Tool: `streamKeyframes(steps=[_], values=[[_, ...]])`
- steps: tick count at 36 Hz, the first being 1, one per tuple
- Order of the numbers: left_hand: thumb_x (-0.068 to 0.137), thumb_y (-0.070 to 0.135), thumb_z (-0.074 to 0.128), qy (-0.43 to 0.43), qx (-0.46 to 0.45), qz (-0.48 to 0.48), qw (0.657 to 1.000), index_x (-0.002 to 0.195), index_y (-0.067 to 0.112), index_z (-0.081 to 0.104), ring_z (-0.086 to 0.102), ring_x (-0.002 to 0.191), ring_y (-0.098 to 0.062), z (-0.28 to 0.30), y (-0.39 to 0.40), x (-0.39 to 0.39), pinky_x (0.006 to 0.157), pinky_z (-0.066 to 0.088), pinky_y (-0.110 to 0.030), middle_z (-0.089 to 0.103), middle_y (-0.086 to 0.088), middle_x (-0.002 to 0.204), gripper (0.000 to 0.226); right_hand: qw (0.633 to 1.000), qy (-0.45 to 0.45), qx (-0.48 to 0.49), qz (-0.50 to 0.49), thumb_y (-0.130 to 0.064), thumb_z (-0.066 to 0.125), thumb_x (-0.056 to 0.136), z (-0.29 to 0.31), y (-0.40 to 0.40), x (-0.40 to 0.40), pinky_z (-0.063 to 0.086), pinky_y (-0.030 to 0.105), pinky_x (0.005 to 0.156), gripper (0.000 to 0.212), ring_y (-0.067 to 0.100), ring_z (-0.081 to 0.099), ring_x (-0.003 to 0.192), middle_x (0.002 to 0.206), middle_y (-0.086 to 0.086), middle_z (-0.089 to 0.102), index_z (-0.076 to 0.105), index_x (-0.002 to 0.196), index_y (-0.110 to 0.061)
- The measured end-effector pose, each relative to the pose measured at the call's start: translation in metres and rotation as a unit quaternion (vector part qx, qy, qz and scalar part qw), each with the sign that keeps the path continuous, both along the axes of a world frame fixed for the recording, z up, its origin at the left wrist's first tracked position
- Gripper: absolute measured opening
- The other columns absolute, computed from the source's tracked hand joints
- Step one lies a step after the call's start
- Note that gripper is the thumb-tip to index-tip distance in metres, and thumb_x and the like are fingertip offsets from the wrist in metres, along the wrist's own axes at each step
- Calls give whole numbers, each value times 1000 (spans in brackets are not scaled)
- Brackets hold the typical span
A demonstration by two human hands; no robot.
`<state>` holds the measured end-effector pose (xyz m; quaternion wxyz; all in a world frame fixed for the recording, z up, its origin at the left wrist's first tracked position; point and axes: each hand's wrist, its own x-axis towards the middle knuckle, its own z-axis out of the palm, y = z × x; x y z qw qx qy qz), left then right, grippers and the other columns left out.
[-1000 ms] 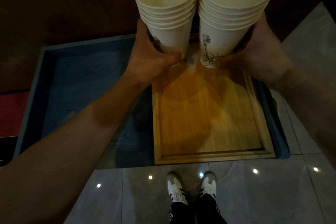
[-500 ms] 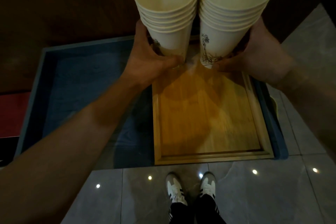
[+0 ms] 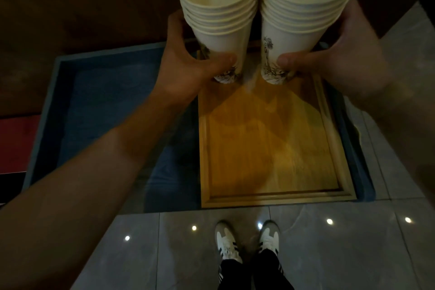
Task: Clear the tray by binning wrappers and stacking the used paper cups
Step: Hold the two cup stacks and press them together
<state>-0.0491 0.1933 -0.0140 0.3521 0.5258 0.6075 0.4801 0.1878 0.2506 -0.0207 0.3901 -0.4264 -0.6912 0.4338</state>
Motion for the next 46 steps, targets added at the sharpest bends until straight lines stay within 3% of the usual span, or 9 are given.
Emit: streamKeyframes(steps=[8, 13, 20, 24, 28, 31, 36, 40, 46], values=[[75, 1, 81, 12, 11, 3, 1000, 145, 7, 24, 48, 128, -15, 2, -1, 3, 100, 51, -33, 45, -8, 140, 91, 1000, -2, -1, -16, -33, 87, 64, 2, 1, 1, 47, 35, 103, 99, 9, 44, 132, 142, -7, 48, 31, 145, -18], [75, -1, 79, 6, 15, 9, 1000, 145, 6, 23, 51, 114, 1, 0, 1, 3, 91, 51, -17, 46, -2, 134, 89, 1000, -8, -6, -27, -30, 86, 66, 3, 4, 4, 50, 23, 96, 97, 6, 44, 131, 142, -9, 48, 31, 146, -19], [76, -2, 79, 11, 37, 9, 999, 144, 7, 23, 49, 110, 13, -1, 3, -2, 95, 47, -14, 46, 4, 130, 88, 999, -15, 1, -33, -29, 86, 67, 2, 7, 6, 47, 19, 98, 97, 5, 42, 133, 142, -10, 47, 31, 146, -19], [76, -4, 77, 31, 46, 0, 998, 141, 7, 23, 47, 101, 27, -5, 4, -5, 85, 44, -5, 44, 15, 121, 86, 999, -23, 7, -32, -28, 84, 69, 2, 11, 9, 45, 18, 99, 96, 3, 42, 132, 143, -9, 46, 29, 147, -17], [76, -2, 78, 21, 49, 0, 999, 144, 8, 22, 48, 110, 16, -7, 5, -6, 89, 46, -9, 45, 6, 129, 88, 999, -30, 9, -28, -25, 83, 71, 3, 14, 10, 44, 21, 102, 96, 5, 40, 134, 146, -7, 44, 27, 148, -16], [76, -2, 78, 24, 50, -4, 998, 142, 9, 23, 49, 107, 21, -7, 6, -6, 87, 46, -8, 46, 8, 127, 87, 999, -33, 3, -30, -27, 83, 70, 4, 15, 11, 43, 14, 98, 97, 1, 41, 131, 145, -9, 44, 27, 148, -17], [77, -2, 78, 32, 59, -3, 998, 142, 8, 23, 49, 107, 22, -9, 6, -6, 89, 46, -10, 46, 10, 125, 86, 999, -48, 1, -25, -30, 83, 69, 6, 17, 14, 42, 15, 100, 96, -3, 42, 128, 142, -13, 46, 29, 147, -18], [77, 3, 79, 45, 60, 2, 997, 143, 13, 23, 47, 109, 22, -10, 6, -8, 89, 45, -8, 45, 17, 124, 87, 998, -65, 1, -24, -36, 84, 64, 8, 20, 19, 40, 29, 109, 100, 0, 41, 131, 143, -13, 46, 32, 147, -20], [78, 7, 80, 67, 59, 1, 996, 135, 25, 22, 45, 120, 8, -10, 6, -9, 101, 43, -15, 45, 14, 129, 83, 997, -78, -9, -5, -47, 81, 57, 9, 23, 23, 39, 34, 111, 105, -1, 40, 132, 144, -14, 45, 33, 147, -22]])
